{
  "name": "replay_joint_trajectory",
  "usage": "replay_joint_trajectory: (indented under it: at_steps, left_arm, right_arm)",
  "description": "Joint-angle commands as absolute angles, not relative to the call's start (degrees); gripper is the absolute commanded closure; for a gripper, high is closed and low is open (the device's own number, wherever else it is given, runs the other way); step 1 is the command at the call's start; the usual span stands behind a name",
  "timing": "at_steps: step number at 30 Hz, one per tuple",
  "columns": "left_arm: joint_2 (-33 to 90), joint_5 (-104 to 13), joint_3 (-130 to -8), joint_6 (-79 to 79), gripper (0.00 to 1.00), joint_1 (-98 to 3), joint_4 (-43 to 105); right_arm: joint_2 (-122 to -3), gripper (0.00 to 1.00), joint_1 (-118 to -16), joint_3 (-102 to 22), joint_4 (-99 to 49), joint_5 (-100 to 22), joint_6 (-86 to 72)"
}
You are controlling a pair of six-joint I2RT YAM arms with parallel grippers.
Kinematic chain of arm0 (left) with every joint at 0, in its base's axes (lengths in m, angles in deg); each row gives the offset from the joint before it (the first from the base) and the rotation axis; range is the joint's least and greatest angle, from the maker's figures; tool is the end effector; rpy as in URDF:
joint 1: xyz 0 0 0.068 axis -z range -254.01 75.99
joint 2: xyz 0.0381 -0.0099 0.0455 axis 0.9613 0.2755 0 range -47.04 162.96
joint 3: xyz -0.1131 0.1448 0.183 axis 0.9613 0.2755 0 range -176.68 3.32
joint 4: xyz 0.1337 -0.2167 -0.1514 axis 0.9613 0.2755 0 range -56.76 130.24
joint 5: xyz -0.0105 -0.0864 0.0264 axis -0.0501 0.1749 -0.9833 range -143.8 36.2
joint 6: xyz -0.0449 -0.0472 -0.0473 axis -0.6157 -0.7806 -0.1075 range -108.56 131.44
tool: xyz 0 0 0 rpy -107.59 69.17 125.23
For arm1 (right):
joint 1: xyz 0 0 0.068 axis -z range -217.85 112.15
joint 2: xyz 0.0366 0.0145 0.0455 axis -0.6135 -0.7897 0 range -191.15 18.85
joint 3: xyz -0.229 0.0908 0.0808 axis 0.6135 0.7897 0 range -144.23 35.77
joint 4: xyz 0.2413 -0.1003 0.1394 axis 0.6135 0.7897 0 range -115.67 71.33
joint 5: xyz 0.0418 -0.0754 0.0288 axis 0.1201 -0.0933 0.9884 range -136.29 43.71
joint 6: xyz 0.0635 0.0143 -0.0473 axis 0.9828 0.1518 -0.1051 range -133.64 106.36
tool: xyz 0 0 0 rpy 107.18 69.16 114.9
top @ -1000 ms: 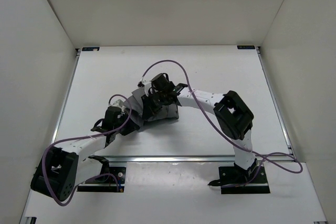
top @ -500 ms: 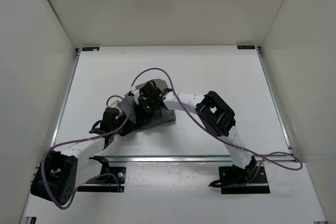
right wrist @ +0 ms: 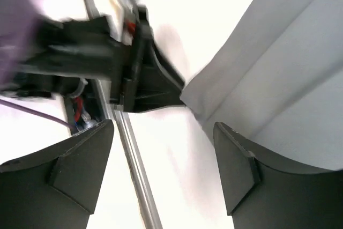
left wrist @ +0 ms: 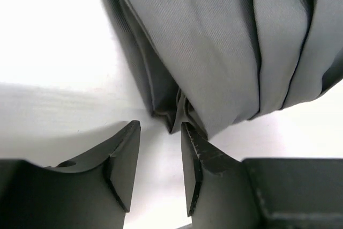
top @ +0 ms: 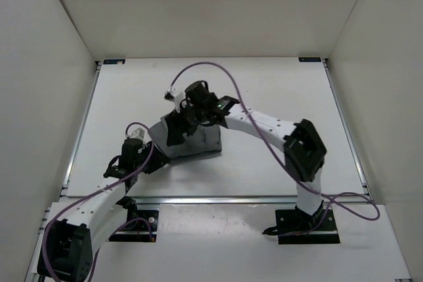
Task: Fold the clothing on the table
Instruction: Fold the skirt
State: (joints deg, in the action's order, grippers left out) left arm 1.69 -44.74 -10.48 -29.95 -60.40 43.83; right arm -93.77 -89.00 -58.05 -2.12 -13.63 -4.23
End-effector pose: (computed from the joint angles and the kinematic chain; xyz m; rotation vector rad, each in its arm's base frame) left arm 0.2118 -0.0626 0.0875 -0.5108 2.3957 -0.6342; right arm 0.2845 0.4132 0.2210 -1.1679 2.1738 1.1642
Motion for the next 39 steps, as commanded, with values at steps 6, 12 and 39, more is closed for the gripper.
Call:
replay_joint_trajectory:
  at_steps: [6, 12, 39]
  left_arm:
    - [-9.67, -45.97, -12.58, -29.96, 0.52, -61.87, 56.33]
    - [-14.17, -46.86, -13.82, -30.48, 0.52, -61.53, 59.87]
    - [-16.46, -45.54, -14.34, -31.01, 0.52, -61.79, 59.87]
  right_arm:
    - [-78.19, 0.28, -72.69, -36.68, -16.07, -14.57, -1.25]
    - [-82.13, 0.43, -66.58, -32.25, -21.35, -6.31, -0.98]
    - [-98.41, 1.00, -73.37, -38.78, -12.65, -34.50, 6.57]
